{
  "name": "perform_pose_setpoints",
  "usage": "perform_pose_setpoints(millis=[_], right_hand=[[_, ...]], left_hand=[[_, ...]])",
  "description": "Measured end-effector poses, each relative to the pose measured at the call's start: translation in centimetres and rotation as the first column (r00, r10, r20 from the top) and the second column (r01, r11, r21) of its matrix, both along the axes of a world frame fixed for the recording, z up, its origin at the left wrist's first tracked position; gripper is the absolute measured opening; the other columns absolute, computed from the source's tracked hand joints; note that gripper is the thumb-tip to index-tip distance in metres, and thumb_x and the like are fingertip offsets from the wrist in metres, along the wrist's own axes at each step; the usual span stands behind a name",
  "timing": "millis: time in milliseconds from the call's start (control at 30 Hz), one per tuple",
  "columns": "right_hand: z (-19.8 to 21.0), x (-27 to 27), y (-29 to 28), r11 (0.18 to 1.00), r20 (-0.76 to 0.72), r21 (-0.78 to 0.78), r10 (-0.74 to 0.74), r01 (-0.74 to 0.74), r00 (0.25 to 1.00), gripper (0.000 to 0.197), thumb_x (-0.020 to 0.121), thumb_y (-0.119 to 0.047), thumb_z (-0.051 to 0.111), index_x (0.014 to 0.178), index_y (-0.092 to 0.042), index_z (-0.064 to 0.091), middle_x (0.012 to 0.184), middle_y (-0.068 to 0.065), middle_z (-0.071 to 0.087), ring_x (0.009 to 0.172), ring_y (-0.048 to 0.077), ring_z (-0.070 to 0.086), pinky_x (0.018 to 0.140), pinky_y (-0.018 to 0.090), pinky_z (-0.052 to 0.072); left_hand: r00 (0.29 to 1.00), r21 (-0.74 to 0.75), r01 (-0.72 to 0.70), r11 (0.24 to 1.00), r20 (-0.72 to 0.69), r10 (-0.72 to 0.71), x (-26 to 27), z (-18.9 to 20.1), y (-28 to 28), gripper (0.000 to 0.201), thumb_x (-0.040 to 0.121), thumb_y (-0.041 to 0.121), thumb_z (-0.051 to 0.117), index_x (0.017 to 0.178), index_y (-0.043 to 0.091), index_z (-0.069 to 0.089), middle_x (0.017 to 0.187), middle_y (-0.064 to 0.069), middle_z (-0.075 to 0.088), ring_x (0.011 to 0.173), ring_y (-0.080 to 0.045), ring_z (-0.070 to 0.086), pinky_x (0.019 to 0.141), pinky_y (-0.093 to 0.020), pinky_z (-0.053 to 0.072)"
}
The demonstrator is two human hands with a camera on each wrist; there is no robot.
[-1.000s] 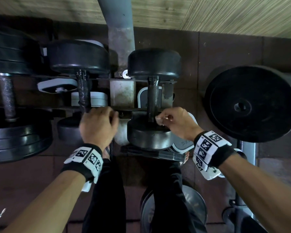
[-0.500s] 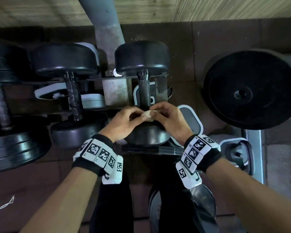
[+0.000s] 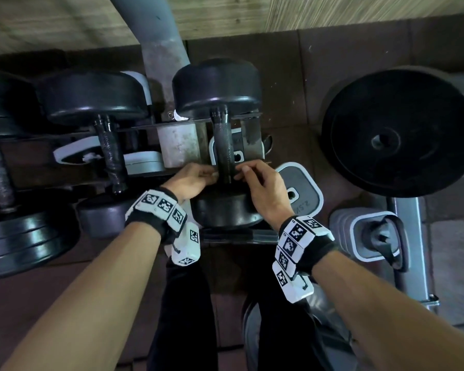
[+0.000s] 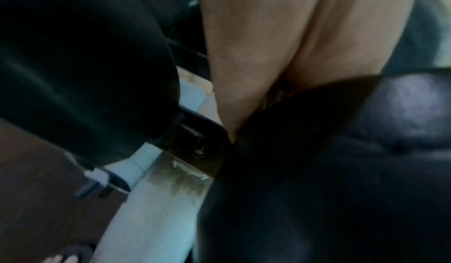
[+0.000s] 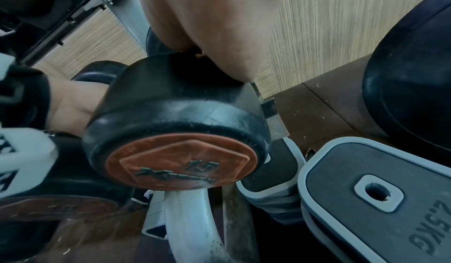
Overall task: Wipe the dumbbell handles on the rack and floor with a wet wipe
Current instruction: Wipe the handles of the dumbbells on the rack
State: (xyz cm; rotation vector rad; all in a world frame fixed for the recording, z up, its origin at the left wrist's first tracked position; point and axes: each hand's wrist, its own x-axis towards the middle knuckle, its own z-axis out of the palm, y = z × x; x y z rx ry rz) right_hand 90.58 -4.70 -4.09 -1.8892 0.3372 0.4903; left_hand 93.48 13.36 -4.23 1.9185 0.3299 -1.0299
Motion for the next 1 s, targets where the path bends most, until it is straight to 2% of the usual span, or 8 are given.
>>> perform_pose_setpoints(millis=[100, 167, 267, 367, 500, 667, 900, 1000], right_hand=[[0.0, -0.1, 0.1, 1.0, 0.003, -0.008, 0.013, -0.013, 1.0, 0.02, 0.104, -0.023, 0.052, 0.105, -0.017, 0.071, 0.092, -0.004, 0.074, 0.093, 0.013, 0.068, 0.087, 0.026, 0.049], [0.1, -0.2, 0.2, 1.0, 0.008, -0.017, 0.014, -0.014, 1.0, 0.02, 0.104, -0.023, 0.052, 0.104, -0.018, 0.071, 0.093, -0.004, 0.073, 0.094, 0.013, 0.066, 0.085, 0.024, 0.047], [0.2, -0.4, 0.3, 0.999, 0.031, -0.042, 0.009, -0.008, 0.999, 0.022, 0.104, -0.025, 0.051, 0.103, -0.019, 0.072, 0.089, -0.008, 0.071, 0.091, 0.01, 0.065, 0.082, 0.022, 0.045], [0.2, -0.5, 0.5, 0.998, 0.033, -0.062, 0.004, -0.002, 0.999, 0.023, 0.104, -0.025, 0.051, 0.1, -0.021, 0.072, 0.088, -0.007, 0.071, 0.089, 0.011, 0.064, 0.079, 0.023, 0.045], [0.5, -0.3, 0.8, 0.998, 0.016, -0.064, -0.006, 0.007, 1.0, 0.025, 0.104, -0.025, 0.049, 0.1, -0.019, 0.073, 0.09, -0.001, 0.072, 0.087, 0.014, 0.064, 0.074, 0.024, 0.044], [0.2, -0.5, 0.7, 0.995, 0.043, -0.094, 0.026, -0.022, 0.999, 0.023, 0.104, -0.025, 0.051, 0.1, -0.02, 0.073, 0.093, 0.003, 0.072, 0.094, 0.02, 0.064, 0.084, 0.032, 0.047], [0.3, -0.5, 0.3, 0.993, 0.062, -0.027, 0.116, -0.115, 0.991, 0.014, 0.096, -0.023, 0.066, 0.107, -0.02, 0.072, 0.093, 0.0, 0.071, 0.094, 0.02, 0.063, 0.087, 0.031, 0.05], [0.5, -0.2, -0.8, 0.959, 0.028, 0.103, 0.263, -0.264, 0.964, 0.03, 0.092, -0.02, 0.068, 0.121, -0.024, 0.069, 0.103, 0.004, 0.067, 0.1, 0.017, 0.063, 0.095, 0.028, 0.049]], left_hand=[[0.989, 0.052, 0.146, 0.988, 0.029, -0.147, 0.5, 0.6, -0.1, 0.014, 0.102, 0.015, 0.052, 0.106, 0.02, 0.065, 0.102, 0.004, 0.063, 0.1, -0.014, 0.058, 0.072, -0.009, 0.04], [0.984, 0.098, 0.147, 0.984, 0.091, -0.156, 0.0, 1.1, -0.2, 0.017, 0.102, 0.014, 0.053, 0.107, 0.011, 0.069, 0.101, 0.004, 0.065, 0.1, -0.014, 0.06, 0.065, -0.005, 0.037], [0.96, 0.231, 0.132, 0.964, 0.214, -0.182, -1.0, 1.5, 0.0, 0.019, 0.099, 0.01, 0.058, 0.107, 0.009, 0.075, 0.108, 0.001, 0.072, 0.103, -0.015, 0.064, 0.081, -0.017, 0.043], [0.943, 0.287, 0.17, 0.943, 0.231, -0.241, -1.0, 1.8, -0.1, 0.019, 0.097, 0.008, 0.057, 0.092, 0.014, 0.074, 0.096, 0.002, 0.07, 0.097, -0.017, 0.066, 0.085, -0.028, 0.05], [0.982, 0.199, 0.123, 0.972, 0.118, -0.149, 0.3, 0.2, -0.7, 0.023, 0.099, 0.002, 0.053, 0.087, 0.007, 0.072, 0.092, -0.007, 0.071, 0.089, -0.02, 0.062, 0.077, -0.022, 0.041], [0.996, 0.082, -0.055, 0.995, 0.072, 0.049, -0.5, -0.6, -0.5, 0.019, 0.098, 0.008, 0.059, 0.111, 0.009, 0.072, 0.099, -0.003, 0.07, 0.096, -0.015, 0.063, 0.084, -0.019, 0.043], [0.934, 0.275, -0.065, 0.959, 0.356, -0.039, -3.0, 2.5, -0.9, 0.015, 0.095, 0.026, 0.065, 0.103, 0.02, 0.074, 0.101, 0.002, 0.076, 0.095, -0.015, 0.071, 0.084, -0.029, 0.055], [0.897, 0.111, -0.219, 0.969, 0.414, 0.155, -3.3, 3.6, -1.8, 0.024, 0.09, 0.027, 0.071, 0.11, 0.015, 0.066, 0.089, 0.004, 0.072, 0.078, -0.001, 0.067, 0.068, -0.007, 0.048]])
